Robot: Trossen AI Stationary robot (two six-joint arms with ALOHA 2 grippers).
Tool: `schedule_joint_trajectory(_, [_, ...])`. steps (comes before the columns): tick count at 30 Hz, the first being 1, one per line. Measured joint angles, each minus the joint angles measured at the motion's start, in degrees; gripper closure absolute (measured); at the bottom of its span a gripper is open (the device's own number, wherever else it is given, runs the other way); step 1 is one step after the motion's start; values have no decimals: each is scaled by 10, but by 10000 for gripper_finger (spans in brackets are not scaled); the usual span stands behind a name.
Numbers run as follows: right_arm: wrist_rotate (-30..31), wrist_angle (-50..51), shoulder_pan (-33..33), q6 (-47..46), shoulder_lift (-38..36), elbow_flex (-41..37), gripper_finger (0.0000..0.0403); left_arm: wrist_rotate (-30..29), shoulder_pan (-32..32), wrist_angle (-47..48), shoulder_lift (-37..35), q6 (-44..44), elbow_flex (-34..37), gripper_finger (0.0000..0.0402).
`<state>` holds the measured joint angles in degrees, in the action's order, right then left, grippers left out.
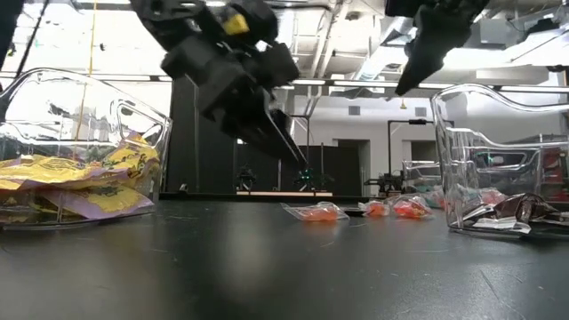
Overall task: Sort candy
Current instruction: Put the orange candy in the top right transparent container
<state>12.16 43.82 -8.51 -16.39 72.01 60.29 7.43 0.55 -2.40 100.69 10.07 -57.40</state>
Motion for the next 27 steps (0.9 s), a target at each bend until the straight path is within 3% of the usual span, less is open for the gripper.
schedule_joint_trajectory(7, [0, 0, 21, 16, 5, 0, 163, 1, 25, 103, 108, 25, -110, 104])
schedule_joint_trajectory(11, [0, -2, 20, 25, 4, 0, 163, -4, 30, 112, 146, 28, -143, 104])
schedule_joint_trajectory(16, [0, -7, 20, 30, 4, 0, 163, -56, 31, 138, 174, 28, -176, 121])
schedule_joint_trajectory(20, [0, -8, 20, 33, 4, 0, 163, -69, 29, 138, 176, 38, -178, 180])
schedule_joint_trajectory(27, [2, -11, 20, 36, 4, 1, 163, -98, 28, 119, 174, 55, -177, 341])
